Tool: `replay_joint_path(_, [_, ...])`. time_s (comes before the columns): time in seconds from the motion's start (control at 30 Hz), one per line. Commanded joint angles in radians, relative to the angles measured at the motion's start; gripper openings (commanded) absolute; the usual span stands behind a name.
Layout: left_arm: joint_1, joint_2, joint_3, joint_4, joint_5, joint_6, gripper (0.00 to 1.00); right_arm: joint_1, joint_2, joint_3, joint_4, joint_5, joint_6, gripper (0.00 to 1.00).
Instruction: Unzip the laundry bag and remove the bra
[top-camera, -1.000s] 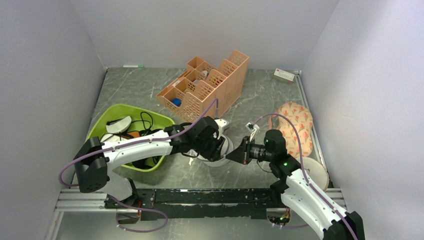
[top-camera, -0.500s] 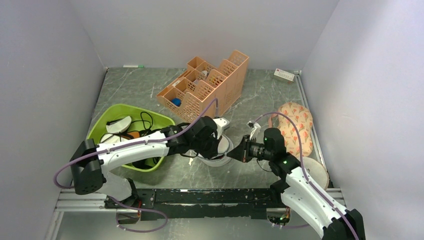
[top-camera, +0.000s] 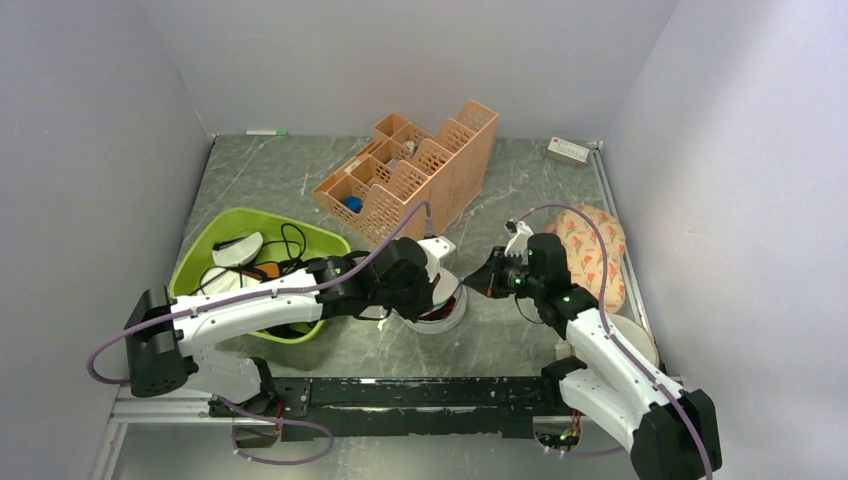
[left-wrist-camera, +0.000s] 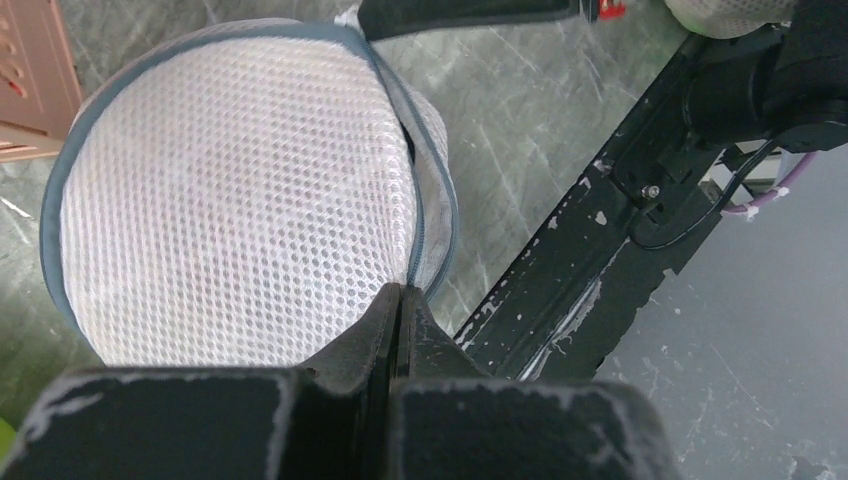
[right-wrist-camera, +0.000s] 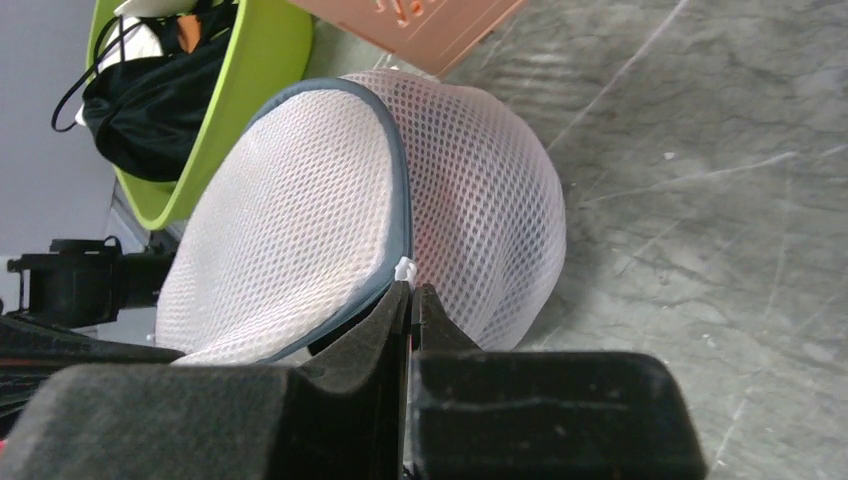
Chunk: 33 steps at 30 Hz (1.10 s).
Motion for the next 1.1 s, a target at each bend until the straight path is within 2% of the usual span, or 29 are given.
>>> replay_joint_path(0.0, [-0.012, -0.047, -0.019, -0.036, -0.031, -0.020, 0.07, -0.082, 0.057, 0.026, 0.048, -0.036, -0.065, 0.00])
replay_joint_path(0.1, [-0.012, -0.059, -0.027, -0.055, -0.055, -0.036, 0.07, -0.090, 0.059, 0.026, 0.071, -0.138, -0.098, 0.00])
replay_joint_path(0.13, [-0.011, -0.060, -0.028, -0.063, -0.067, -0.042, 0.11, -0.090, 0.050, 0.018, 0.081, -0.174, -0.100, 0.00])
replay_joint_path(0.3, [-0.011, -0.057, -0.011, -0.053, -0.026, -0.060, 0.51, -0.083, -0.030, -0.032, 0.102, -0.313, -0.082, 0.00])
replay_joint_path(0.43, [-0.011, -0.038, 0.032, -0.006, 0.028, -0.071, 0.67, -0.071, -0.094, -0.045, 0.080, -0.357, -0.072, 0.00])
replay_joint_path(0.53, [-0.013, 0.006, 0.069, 0.021, 0.055, -0.072, 0.74, -0.060, -0.125, -0.045, 0.071, -0.376, -0.063, 0.00])
replay_joint_path(0.63, [-0.014, 0.056, 0.101, 0.012, 0.028, -0.073, 0.73, -0.048, -0.144, -0.045, 0.070, -0.378, -0.053, 0.00])
replay_joint_path(0.93, [-0.014, 0.136, 0.145, -0.042, -0.069, -0.091, 0.58, -0.040, -0.159, -0.048, 0.049, -0.394, -0.062, 0.00])
replay_joint_path(1.07, [-0.015, 0.137, 0.141, -0.044, -0.080, -0.090, 0.44, -0.041, -0.155, -0.054, 0.056, -0.396, -0.059, 0.00])
